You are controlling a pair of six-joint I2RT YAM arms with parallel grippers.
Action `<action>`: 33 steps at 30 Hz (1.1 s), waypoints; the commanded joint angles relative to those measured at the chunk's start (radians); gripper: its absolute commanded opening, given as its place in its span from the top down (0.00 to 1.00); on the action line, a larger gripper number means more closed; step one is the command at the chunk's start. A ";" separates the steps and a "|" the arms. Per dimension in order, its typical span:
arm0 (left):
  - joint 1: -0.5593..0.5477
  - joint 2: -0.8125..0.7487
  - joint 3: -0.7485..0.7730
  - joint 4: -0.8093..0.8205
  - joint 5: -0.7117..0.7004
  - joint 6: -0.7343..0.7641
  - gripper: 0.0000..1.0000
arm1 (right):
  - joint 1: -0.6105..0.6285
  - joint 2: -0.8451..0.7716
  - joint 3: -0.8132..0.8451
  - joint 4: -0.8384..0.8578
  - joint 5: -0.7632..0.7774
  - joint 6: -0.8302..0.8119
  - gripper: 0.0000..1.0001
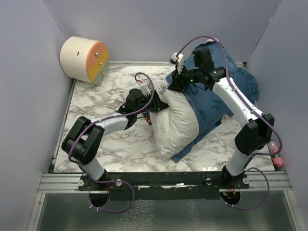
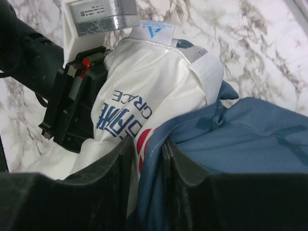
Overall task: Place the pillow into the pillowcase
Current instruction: Stuff the pillow into the pillowcase.
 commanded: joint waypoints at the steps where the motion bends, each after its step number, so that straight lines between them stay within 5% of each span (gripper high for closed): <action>1: -0.017 0.087 0.008 0.067 -0.021 0.044 0.62 | 0.039 -0.087 -0.134 0.036 -0.116 -0.006 0.54; 6: 0.059 -0.050 -0.165 0.020 -0.121 0.137 0.39 | -0.012 -0.319 -0.270 0.099 -0.169 -0.052 0.02; 10: 0.106 -0.258 -0.257 -0.163 -0.174 0.250 0.18 | -0.071 -0.503 -0.373 0.115 -0.232 -0.087 0.00; 15: 0.122 -0.492 -0.255 -0.456 -0.117 0.338 0.17 | -0.207 -0.727 -0.602 0.217 -0.258 -0.041 0.00; 21: 0.084 -0.753 -0.323 -0.509 -0.061 0.258 0.19 | -0.342 -0.829 -0.813 0.268 -0.281 -0.002 0.00; 23: 0.010 -0.806 -0.329 -0.511 -0.079 0.244 0.20 | -0.381 -0.842 -0.864 0.309 -0.297 0.030 0.00; 27: -0.308 -0.834 -0.309 -0.508 -0.311 0.282 0.21 | -0.464 -0.853 -0.970 0.431 -0.348 0.116 0.00; 33: -0.721 -0.645 -0.221 -0.503 -0.723 0.491 0.20 | -0.477 -0.871 -0.996 0.420 -0.402 0.100 0.05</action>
